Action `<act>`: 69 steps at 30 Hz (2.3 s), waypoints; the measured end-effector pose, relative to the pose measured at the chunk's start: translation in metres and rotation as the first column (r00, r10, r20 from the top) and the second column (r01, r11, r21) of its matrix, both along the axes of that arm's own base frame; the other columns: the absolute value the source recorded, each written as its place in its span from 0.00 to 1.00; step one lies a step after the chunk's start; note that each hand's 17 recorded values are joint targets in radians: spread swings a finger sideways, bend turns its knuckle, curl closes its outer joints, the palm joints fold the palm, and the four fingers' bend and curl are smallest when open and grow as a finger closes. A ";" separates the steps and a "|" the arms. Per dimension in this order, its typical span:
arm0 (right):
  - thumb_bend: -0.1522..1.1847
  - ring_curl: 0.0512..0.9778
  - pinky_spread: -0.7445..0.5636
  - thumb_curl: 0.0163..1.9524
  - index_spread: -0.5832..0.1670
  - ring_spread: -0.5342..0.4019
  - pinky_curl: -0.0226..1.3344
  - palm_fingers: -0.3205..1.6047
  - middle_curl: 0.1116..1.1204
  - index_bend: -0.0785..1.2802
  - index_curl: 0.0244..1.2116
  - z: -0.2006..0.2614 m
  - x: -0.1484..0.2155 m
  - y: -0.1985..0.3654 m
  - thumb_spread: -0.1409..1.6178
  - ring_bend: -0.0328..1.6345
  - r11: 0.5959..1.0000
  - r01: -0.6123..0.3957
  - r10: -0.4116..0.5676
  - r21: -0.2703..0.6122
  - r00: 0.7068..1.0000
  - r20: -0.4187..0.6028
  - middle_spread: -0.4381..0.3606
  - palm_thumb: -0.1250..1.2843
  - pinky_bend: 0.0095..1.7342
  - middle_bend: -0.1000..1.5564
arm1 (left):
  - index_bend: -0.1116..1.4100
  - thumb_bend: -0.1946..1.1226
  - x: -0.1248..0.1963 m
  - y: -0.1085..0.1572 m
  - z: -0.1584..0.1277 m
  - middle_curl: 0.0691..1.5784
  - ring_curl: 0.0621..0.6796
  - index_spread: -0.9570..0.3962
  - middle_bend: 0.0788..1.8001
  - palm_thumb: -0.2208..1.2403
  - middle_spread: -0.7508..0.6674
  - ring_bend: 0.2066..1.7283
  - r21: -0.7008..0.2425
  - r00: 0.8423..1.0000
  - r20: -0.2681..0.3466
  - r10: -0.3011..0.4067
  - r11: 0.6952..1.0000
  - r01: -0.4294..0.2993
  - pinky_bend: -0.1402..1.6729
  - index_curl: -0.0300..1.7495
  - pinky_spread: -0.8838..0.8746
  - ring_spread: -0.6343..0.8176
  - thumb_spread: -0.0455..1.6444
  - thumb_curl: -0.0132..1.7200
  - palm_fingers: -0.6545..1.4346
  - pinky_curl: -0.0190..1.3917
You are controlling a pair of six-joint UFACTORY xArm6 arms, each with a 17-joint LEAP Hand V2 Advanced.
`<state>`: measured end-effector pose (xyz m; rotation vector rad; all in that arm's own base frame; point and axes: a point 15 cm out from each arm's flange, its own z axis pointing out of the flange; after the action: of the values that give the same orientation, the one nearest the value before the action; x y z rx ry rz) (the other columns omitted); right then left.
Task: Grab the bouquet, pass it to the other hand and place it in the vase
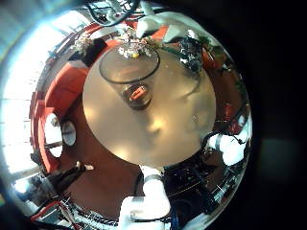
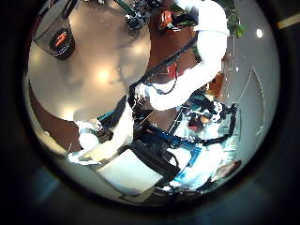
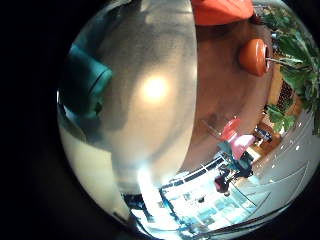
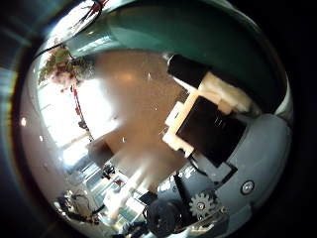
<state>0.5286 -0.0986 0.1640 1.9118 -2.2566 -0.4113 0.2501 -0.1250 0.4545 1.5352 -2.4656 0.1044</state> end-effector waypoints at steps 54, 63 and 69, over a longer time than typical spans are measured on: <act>0.13 0.68 0.44 0.57 0.47 0.37 0.55 0.75 0.66 0.92 0.75 0.394 -0.147 0.183 0.58 0.92 0.019 -0.425 -0.321 0.905 0.855 0.408 0.39 0.90 0.78 0.91 | 0.17 0.12 0.063 0.017 0.100 0.17 0.26 0.86 0.07 0.34 0.85 0.23 -0.774 0.986 -0.033 0.162 0.620 -0.128 0.22 0.19 0.80 0.82 0.58 0.19 0.36 0.23; 0.13 0.69 0.43 0.60 0.47 0.37 0.59 0.75 0.66 0.92 0.75 0.364 -0.185 0.248 0.58 0.92 -0.025 -0.424 -0.123 0.905 0.900 0.418 0.39 0.90 0.77 0.91 | 0.18 0.12 0.068 0.015 0.098 0.18 0.26 0.86 0.08 0.34 0.86 0.24 -0.824 0.983 -0.093 0.160 0.542 -0.166 0.20 0.19 0.81 0.83 0.57 0.20 0.35 0.23; 0.12 0.69 0.43 0.62 0.47 0.37 0.61 0.75 0.65 0.92 0.75 0.358 -0.203 0.274 0.58 0.92 -0.029 -0.445 -0.034 0.895 0.896 0.444 0.39 0.89 0.76 0.91 | 0.18 0.12 0.071 0.018 0.105 0.18 0.25 0.87 0.07 0.34 0.86 0.24 -0.863 0.984 -0.112 0.142 0.477 -0.167 0.20 0.19 0.82 0.83 0.57 0.20 0.35 0.23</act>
<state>0.3253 0.1754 0.5222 3.0262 -1.5964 -2.4264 0.3206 -0.1065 0.5593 1.1989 -1.6843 1.1762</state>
